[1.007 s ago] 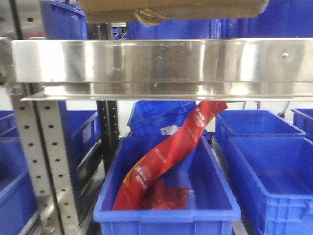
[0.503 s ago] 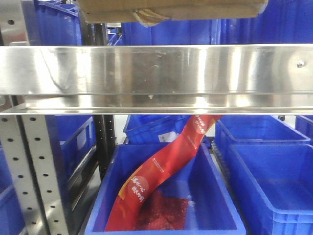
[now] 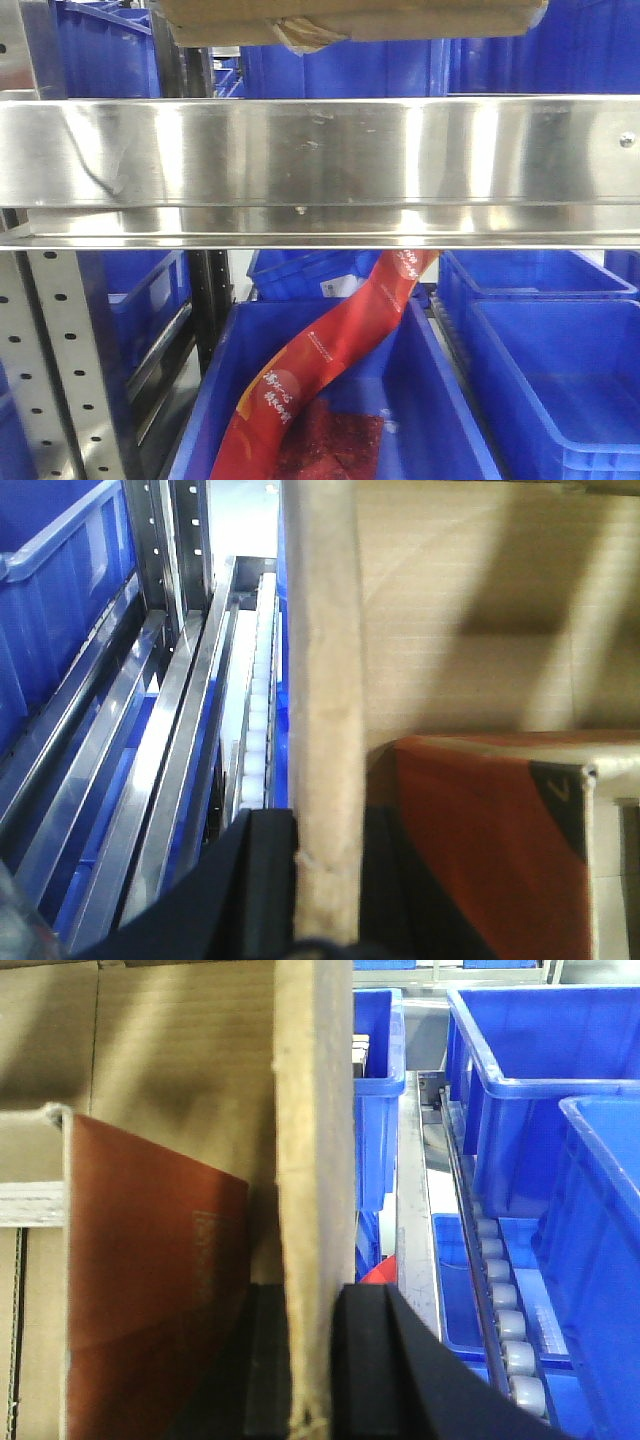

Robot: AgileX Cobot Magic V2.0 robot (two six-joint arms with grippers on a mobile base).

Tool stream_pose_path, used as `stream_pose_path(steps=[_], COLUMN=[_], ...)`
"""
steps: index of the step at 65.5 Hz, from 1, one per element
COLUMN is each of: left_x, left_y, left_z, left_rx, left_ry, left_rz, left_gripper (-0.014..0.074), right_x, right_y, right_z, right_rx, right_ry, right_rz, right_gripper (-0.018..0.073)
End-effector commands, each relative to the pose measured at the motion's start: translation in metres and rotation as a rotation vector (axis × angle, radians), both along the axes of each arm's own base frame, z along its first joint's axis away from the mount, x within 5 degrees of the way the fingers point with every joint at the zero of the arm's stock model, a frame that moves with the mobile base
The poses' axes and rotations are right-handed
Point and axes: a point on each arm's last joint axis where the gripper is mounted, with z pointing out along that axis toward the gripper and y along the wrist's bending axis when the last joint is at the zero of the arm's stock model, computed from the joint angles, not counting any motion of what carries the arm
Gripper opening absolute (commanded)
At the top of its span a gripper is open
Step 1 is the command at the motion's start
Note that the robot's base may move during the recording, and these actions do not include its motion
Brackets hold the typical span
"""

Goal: Stack two boxes on right shelf middle
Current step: 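Carry the boxes toward the steel shelf with blue bins, then push the stacked boxes onto the middle shelf with both grippers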

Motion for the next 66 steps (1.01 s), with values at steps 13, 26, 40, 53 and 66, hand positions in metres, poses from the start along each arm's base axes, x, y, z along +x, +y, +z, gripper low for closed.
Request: stream_pose_path(steps=[13, 26, 40, 53, 66], left_x=[-0.004, -0.004, -0.008, -0.014, -0.013], left_y=[0.003, 0.003, 0.004, 0.007, 0.007], left_z=[0.013, 0.013, 0.004, -0.008, -0.008], left_rx=[-0.027, -0.027, -0.041, 0.102, 0.105], left_ry=[-0.065, -0.065, 0.047, 0.186, 0.188], left_rz=[-0.01, -0.01, 0.005, -0.016, -0.017], left_gripper=[-0.0111, -0.0111, -0.0111, -0.0111, -0.0111], right_x=[-0.005, -0.005, -0.01, -0.016, -0.017], right_y=[0.001, 0.001, 0.001, 0.003, 0.002], right_z=[0.016, 0.016, -0.001, -0.013, -0.015], right_rx=[0.02, 0.02, 0.063, 0.108, 0.104], right_ry=[-0.109, -0.109, 0.088, 0.24, 0.263], right_rz=[0.021, 0.021, -0.001, -0.003, -0.007], right_gripper=[-0.0162, -0.0162, -0.0162, -0.0162, -0.0162])
